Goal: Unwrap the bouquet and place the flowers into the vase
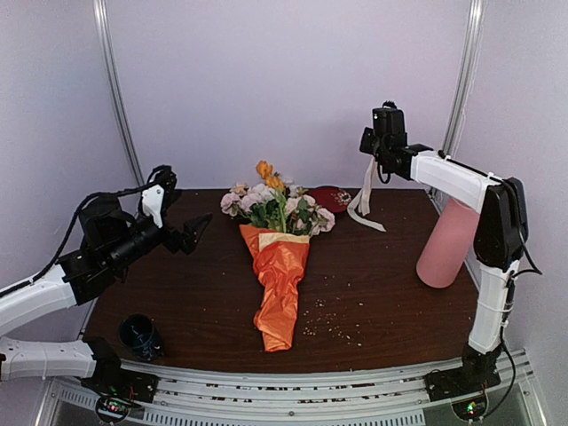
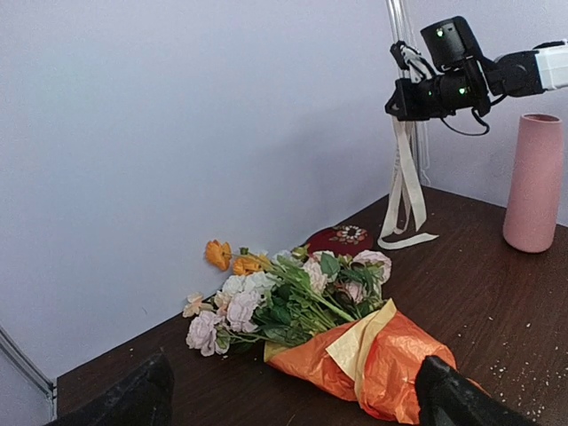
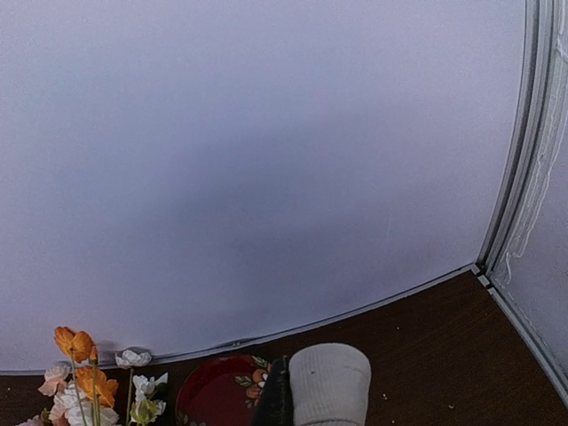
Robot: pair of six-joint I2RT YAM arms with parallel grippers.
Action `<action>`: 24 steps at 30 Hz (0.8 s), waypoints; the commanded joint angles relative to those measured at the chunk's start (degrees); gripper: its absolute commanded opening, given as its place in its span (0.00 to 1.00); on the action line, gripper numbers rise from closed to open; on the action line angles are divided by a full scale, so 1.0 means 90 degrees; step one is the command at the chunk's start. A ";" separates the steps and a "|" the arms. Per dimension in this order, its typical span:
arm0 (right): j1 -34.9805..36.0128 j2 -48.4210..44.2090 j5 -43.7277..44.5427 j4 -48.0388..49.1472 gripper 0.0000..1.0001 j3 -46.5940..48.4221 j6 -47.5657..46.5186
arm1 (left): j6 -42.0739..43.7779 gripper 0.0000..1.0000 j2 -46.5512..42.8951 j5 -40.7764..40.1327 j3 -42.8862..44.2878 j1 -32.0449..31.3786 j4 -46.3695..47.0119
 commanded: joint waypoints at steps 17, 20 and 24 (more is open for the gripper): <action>-0.0579 0.0484 -0.1223 -0.0889 0.98 -0.0550 0.1714 | -0.0074 0.98 0.0302 0.0023 0.0075 0.0012 0.0370; -0.0574 0.0463 -0.1651 -0.1478 1.00 -0.0447 0.1900 | -0.0122 0.98 0.0334 0.0094 0.0161 0.0018 0.0266; -0.0535 0.0170 -0.1892 -0.1855 1.00 -0.0752 0.2013 | -0.0222 0.98 0.0298 0.0200 0.0218 0.0016 0.0192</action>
